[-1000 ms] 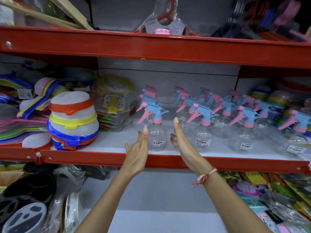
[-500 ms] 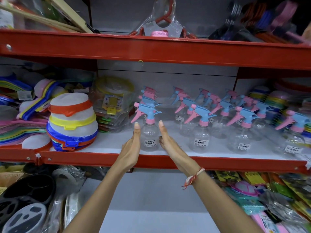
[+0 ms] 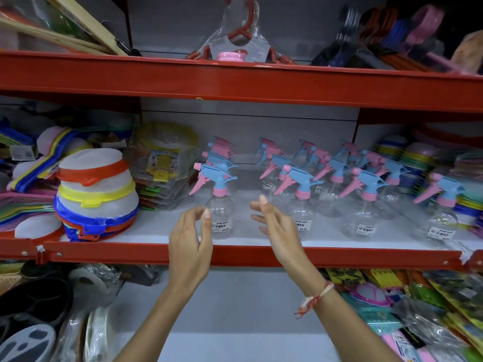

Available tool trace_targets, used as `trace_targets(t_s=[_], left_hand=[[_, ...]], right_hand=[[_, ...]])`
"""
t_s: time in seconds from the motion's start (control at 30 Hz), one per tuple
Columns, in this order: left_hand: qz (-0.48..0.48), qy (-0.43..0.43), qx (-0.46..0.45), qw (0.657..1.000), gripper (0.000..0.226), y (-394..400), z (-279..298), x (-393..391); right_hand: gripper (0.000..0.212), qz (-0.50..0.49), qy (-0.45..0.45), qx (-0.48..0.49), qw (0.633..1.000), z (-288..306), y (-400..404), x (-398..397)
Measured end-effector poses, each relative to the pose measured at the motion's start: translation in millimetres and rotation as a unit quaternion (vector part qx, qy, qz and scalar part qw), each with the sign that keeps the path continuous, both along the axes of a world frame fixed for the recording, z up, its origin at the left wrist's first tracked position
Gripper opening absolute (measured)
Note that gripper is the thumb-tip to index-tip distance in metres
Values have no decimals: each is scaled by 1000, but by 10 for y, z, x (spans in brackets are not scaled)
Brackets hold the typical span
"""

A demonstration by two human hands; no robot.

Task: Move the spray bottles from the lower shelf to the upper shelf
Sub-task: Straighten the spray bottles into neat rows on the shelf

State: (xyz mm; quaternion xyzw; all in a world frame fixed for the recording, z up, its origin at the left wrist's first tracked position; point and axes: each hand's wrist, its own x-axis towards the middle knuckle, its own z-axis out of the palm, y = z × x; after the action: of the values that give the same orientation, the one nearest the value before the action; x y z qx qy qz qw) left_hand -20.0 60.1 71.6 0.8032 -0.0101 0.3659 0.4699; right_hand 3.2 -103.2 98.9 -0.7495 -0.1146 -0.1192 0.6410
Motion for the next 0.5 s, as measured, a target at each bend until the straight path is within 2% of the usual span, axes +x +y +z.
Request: trace_targets(t_s=[0.1, 0.2, 0.27, 0.3, 0.37, 0.4, 0.5], left_hand=[[-34, -38, -34, 998, 50, -216, -3, 33], [-122, 7, -125, 985, 44, -534, 100, 107], [-180, 68, -197, 962, 52, -750, 199, 165], [-199, 109, -224, 948, 64, -850, 253, 193], [-225, 196, -247, 922, 88, -1022, 327, 252], [-237, 229, -252, 910, 93, -1090, 347, 273], [-262, 280, -263, 885, 114, -1233, 365, 312]], right_hand=[[42, -60, -43, 73, 995, 25, -353, -64], [34, -125, -68, 95, 985, 31, -725, -77], [34, -151, -41, 98, 983, 1, -953, -20], [42, -149, -6, 88, 985, -9, -1052, 12], [82, -98, 85, 51, 990, 14, -1188, 50], [95, -67, 120, 44, 990, 32, -1222, 66], [108, -17, 140, 54, 989, 143, -1283, 66]])
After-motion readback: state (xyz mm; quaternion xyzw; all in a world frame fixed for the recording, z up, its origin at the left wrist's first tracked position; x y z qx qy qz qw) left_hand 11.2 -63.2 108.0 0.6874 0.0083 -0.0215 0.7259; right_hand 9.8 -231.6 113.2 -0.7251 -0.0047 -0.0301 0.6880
